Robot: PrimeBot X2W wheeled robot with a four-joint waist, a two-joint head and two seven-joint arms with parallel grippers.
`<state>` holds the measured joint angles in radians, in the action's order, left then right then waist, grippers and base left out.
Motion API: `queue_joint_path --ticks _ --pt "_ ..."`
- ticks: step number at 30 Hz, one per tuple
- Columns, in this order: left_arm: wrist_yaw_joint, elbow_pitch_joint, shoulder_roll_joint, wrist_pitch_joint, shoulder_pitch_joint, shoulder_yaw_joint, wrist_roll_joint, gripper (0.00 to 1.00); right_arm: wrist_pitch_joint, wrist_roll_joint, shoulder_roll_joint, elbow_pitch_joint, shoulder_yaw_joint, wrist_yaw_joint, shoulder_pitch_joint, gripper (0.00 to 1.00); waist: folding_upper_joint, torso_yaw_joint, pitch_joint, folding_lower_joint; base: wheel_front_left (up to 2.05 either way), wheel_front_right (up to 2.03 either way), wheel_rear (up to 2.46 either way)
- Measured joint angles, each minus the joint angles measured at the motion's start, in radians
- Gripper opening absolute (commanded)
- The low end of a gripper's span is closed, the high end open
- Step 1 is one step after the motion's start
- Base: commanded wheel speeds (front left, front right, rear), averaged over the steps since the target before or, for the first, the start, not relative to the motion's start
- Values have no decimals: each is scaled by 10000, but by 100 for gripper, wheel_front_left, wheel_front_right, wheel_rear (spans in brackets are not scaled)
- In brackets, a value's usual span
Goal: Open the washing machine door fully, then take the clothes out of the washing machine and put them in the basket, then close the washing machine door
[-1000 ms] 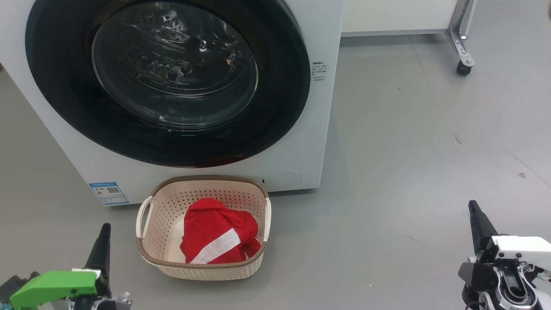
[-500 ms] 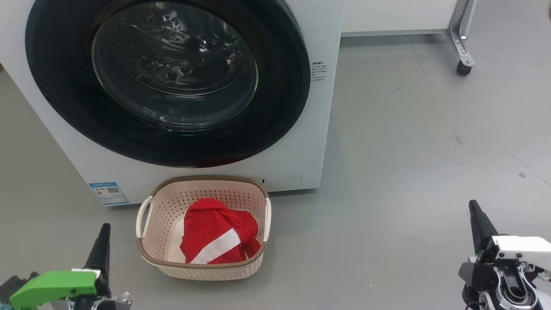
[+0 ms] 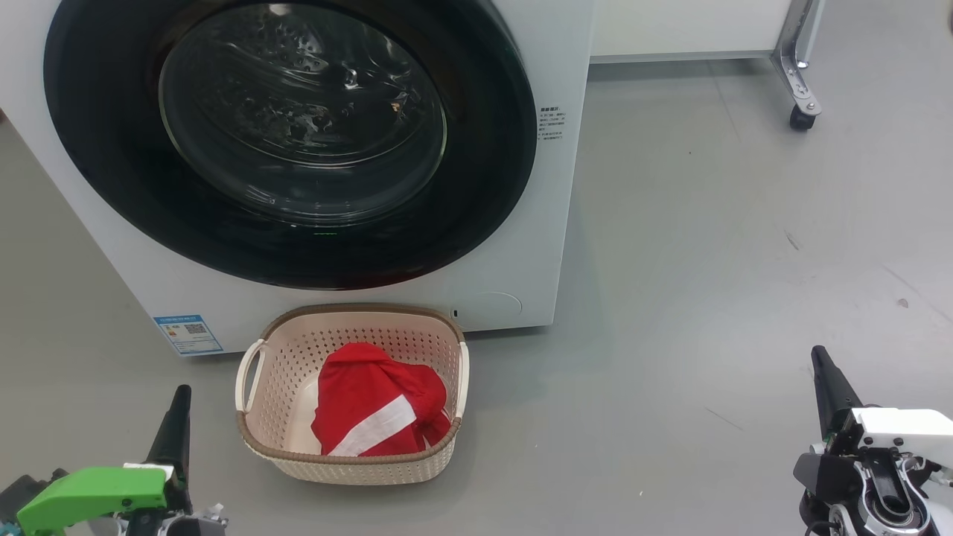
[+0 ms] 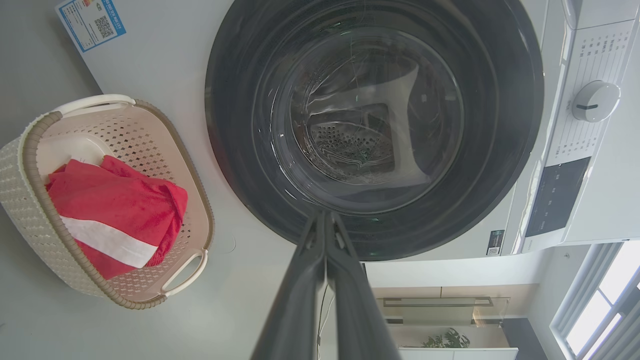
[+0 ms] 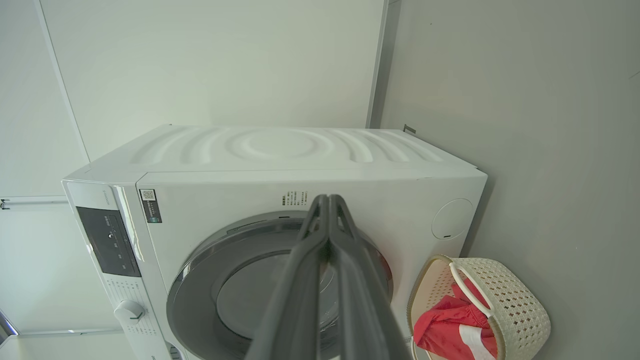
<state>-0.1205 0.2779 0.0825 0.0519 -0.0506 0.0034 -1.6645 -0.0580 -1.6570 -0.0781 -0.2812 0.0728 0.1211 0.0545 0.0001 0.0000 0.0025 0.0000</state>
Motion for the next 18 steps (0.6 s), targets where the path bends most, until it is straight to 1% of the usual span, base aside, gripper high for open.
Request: queue_joint_path --ticks 18 --pt "0 2 -4 0 -4 17 0 0 -40 2 4 4 19 0 1 0 0 0 1 0 0 0 0"
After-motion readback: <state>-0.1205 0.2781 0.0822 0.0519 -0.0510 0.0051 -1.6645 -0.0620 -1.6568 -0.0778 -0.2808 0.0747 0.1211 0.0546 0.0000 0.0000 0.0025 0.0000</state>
